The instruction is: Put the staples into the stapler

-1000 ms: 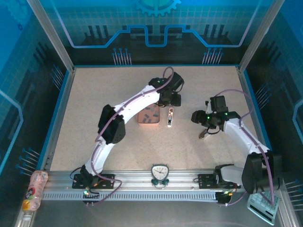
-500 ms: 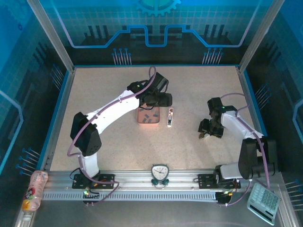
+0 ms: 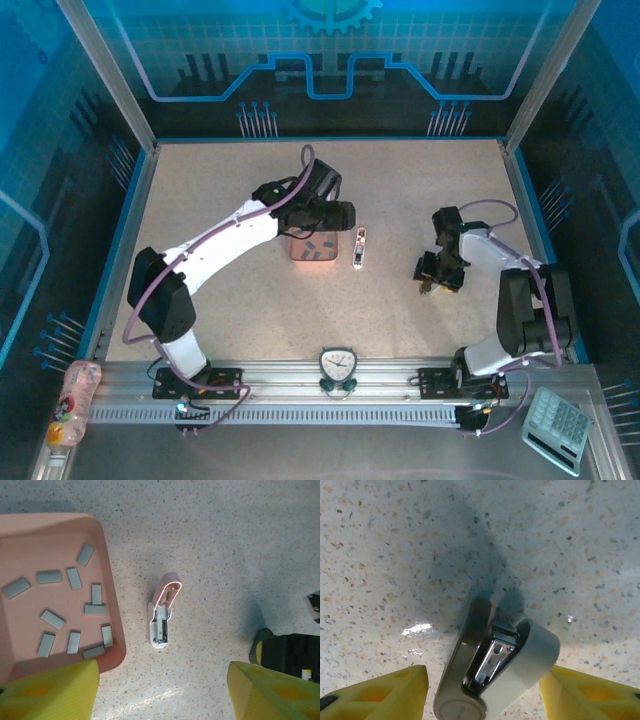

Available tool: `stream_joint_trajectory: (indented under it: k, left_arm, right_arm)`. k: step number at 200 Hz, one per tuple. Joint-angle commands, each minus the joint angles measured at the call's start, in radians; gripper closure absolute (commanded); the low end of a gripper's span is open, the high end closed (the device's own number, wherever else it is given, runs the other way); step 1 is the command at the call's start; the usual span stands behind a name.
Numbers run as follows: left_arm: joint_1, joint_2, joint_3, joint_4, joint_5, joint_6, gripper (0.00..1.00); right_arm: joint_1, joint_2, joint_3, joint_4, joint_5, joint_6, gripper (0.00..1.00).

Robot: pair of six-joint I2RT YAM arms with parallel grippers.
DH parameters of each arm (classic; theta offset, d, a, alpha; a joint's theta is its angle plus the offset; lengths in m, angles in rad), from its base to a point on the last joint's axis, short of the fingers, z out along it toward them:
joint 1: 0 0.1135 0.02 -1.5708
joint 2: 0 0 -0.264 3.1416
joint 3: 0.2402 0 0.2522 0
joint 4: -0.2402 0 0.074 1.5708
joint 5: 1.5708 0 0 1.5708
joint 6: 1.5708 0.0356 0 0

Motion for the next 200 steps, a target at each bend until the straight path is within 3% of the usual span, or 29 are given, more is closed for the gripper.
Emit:
stream_joint_trajectory:
  k: [1, 54, 97, 146, 200]
  left_arm:
    - [0.015, -0.038, -0.039, 0.038, 0.029, 0.010, 0.31]
    - [0.037, -0.062, -0.091, 0.067, 0.072, -0.001, 0.31]
    - [0.087, -0.109, -0.179, 0.150, 0.206, -0.007, 0.31]
    - [0.193, -0.183, -0.294, 0.281, 0.500, -0.001, 0.28]
    - [0.209, -0.308, -0.396, 0.453, 0.605, 0.106, 0.27]
  right_arm:
    - [0.026, 0.025, 0.015, 0.042, -0.007, 0.011, 0.41]
    - [0.060, 0.062, 0.016, 0.063, 0.030, 0.008, 0.56]
    - [0.105, -0.070, -0.024, 0.137, 0.016, -0.043, 0.59]
    - [0.219, -0.308, -0.051, 0.365, -0.054, -0.177, 0.60]
    - [0.431, -0.417, -0.106, 0.708, -0.096, -0.432, 0.61]
